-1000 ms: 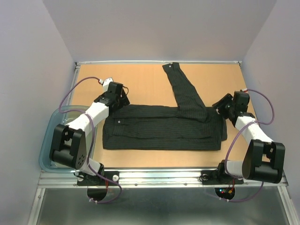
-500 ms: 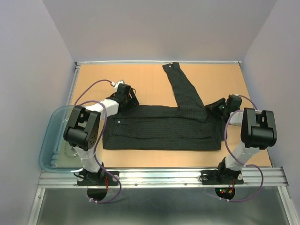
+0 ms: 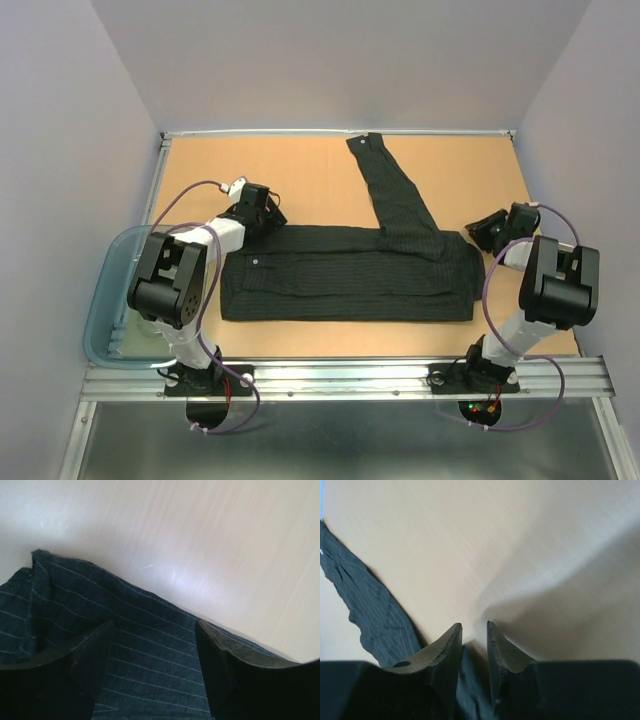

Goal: Fold and stack the long sleeve shirts
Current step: Fold the shirt

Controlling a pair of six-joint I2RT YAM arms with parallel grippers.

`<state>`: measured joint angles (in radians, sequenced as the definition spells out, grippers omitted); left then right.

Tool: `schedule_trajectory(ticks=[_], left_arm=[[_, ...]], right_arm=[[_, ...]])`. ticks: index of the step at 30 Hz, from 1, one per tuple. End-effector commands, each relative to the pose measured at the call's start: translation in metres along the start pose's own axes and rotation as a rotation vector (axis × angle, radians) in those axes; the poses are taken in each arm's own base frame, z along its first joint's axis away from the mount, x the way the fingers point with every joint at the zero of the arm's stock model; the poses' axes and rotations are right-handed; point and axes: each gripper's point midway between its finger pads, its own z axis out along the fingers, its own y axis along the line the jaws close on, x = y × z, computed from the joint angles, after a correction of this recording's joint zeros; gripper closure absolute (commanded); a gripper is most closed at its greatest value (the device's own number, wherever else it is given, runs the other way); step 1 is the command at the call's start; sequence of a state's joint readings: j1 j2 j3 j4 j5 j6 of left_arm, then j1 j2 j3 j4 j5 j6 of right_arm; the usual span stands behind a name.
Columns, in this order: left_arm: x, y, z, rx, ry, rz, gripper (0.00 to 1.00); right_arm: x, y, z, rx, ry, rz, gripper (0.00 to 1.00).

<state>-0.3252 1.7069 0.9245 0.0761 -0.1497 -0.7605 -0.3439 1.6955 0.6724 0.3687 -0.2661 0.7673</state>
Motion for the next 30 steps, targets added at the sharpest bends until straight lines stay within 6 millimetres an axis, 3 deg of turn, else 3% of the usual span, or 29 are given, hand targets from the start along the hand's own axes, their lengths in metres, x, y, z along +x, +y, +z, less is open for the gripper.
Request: schedule_trajectory(ticks=[1,4,5,7,8,9,10,11,12,13,14,15,16,17,18,19,20,22,27,28,30], left_arm=[[-0.019,-0.014,-0.026,0.03,-0.055,0.0,0.2],[-0.026,-0.047,-0.046,0.124,-0.083,0.034,0.2],[-0.027,-0.056,-0.052,0.152,-0.088,0.04,0.2],[-0.027,-0.074,-0.064,0.224,-0.093,0.048,0.2],[-0.025,-0.078,-0.066,0.246,-0.091,0.048,0.21],[-0.026,-0.085,-0.068,0.284,-0.094,0.044,0.22],[-0.024,-0.086,-0.067,0.291,-0.091,0.044,0.23],[-0.022,-0.084,-0.064,0.288,-0.087,0.043,0.24],[-0.02,-0.083,-0.057,0.281,-0.087,0.048,0.24],[-0.019,-0.082,-0.053,0.277,-0.089,0.056,0.24],[-0.015,-0.08,-0.043,0.268,-0.079,0.062,0.25],[-0.017,-0.08,-0.044,0.269,-0.082,0.063,0.25],[-0.014,-0.079,-0.035,0.264,-0.072,0.065,0.25],[-0.013,-0.076,-0.03,0.257,-0.068,0.064,0.25],[-0.013,-0.072,-0.022,0.242,-0.064,0.058,0.26],[-0.014,-0.068,-0.018,0.235,-0.064,0.054,0.27],[-0.011,-0.063,-0.013,0.223,-0.059,0.052,0.27],[-0.011,-0.053,-0.006,0.207,-0.057,0.035,0.27],[-0.004,-0.018,0.006,0.135,-0.041,-0.019,0.3],[-0.003,-0.013,0.008,0.128,-0.039,-0.033,0.31],[0.005,-0.001,0.012,0.109,-0.015,-0.072,0.31]], right_arm=[[-0.009,0.062,-0.017,-0.127,-0.014,-0.154,0.66],[0.017,0.124,-0.031,-0.292,0.037,-0.203,0.61],[0.047,0.152,-0.037,-0.356,0.089,-0.229,0.6],[0.069,0.188,-0.046,-0.435,0.094,-0.259,0.57],[0.101,0.209,-0.055,-0.493,0.148,-0.264,0.55],[0.114,0.222,-0.053,-0.543,0.165,-0.258,0.54],[0.139,0.241,-0.061,-0.602,0.227,-0.243,0.52],[0.149,0.256,-0.063,-0.649,0.237,-0.244,0.52],[0.168,0.254,-0.05,-0.635,0.28,-0.247,0.52],[0.187,0.275,-0.056,-0.683,0.311,-0.263,0.52],[0.215,0.275,-0.049,-0.691,0.364,-0.281,0.52],[0.21,0.287,-0.052,-0.72,0.347,-0.281,0.52],[0.222,0.295,-0.052,-0.744,0.37,-0.291,0.52],[0.25,0.29,-0.043,-0.737,0.428,-0.308,0.52],[0.256,0.307,-0.044,-0.786,0.432,-0.315,0.52],[0.275,0.307,-0.045,-0.804,0.482,-0.331,0.52],[0.291,0.298,-0.033,-0.786,0.515,-0.339,0.53],[0.303,0.298,-0.026,-0.795,0.533,-0.348,0.53],[0.316,0.25,0.008,-0.676,0.521,-0.359,0.53],[0.319,0.232,0.012,-0.637,0.53,-0.36,0.53],[0.31,0.211,0.021,-0.591,0.519,-0.329,0.54]])
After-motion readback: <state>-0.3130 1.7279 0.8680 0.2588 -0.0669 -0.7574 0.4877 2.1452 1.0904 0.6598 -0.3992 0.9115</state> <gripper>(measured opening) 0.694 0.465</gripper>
